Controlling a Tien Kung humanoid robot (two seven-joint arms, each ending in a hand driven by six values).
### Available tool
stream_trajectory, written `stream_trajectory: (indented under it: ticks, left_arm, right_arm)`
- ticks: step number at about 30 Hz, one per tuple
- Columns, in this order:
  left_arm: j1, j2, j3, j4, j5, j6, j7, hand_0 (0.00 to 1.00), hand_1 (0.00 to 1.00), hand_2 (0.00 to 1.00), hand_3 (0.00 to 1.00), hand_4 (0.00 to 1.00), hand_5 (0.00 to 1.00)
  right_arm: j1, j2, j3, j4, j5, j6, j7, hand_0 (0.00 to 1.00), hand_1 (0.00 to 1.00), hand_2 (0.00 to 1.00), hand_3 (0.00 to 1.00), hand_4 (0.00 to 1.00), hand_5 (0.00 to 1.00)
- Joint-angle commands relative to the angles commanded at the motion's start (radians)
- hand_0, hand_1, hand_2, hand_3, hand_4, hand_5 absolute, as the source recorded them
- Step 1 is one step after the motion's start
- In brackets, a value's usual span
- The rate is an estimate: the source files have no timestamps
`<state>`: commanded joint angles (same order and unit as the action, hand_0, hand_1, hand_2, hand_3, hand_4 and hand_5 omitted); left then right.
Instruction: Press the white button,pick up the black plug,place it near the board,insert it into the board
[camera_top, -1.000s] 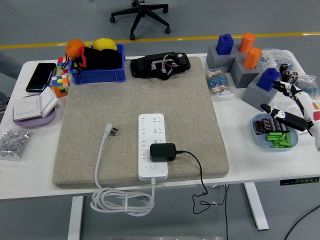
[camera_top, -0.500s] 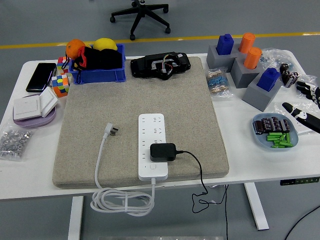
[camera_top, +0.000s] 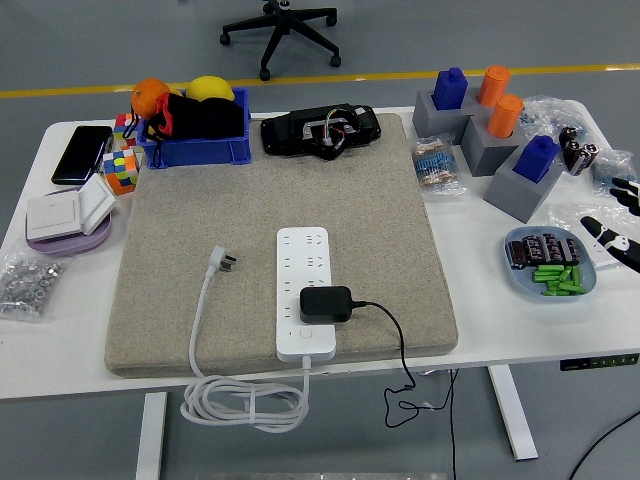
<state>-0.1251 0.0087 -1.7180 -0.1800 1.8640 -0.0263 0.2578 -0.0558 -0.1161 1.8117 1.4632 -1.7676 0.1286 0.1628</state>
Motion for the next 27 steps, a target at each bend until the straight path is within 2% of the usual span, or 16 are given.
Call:
stream_trajectory:
  ticks: [17, 18, 27]
  left_arm:
    - [0.002, -0.001, 0.005, 0.000, -0.006, 0.001, -0.004, 0.476, 0.508, 0.501, 0.589, 0.560, 0.260]
    - [0.003, -0.001, 0.005, 0.000, -0.006, 0.001, -0.004, 0.477, 0.507, 0.502, 0.589, 0.560, 0.260]
    - [0.005, 0.000, 0.010, 0.000, -0.012, 0.001, -0.006, 0.476, 0.507, 0.503, 0.589, 0.561, 0.260]
  right_arm:
    - [-0.016, 0.021, 0.008, 0.000, -0.004, -0.002, -0.010, 0.859, 0.768, 0.782, 0.820, 0.998, 0.519]
    - [-0.016, 0.022, 0.007, -0.001, -0.004, -0.002, -0.010, 0.849, 0.759, 0.776, 0.812, 0.980, 0.470]
    - [-0.024, 0.027, 0.008, -0.003, -0.008, -0.002, -0.013, 0.848, 0.761, 0.775, 0.812, 0.988, 0.475]
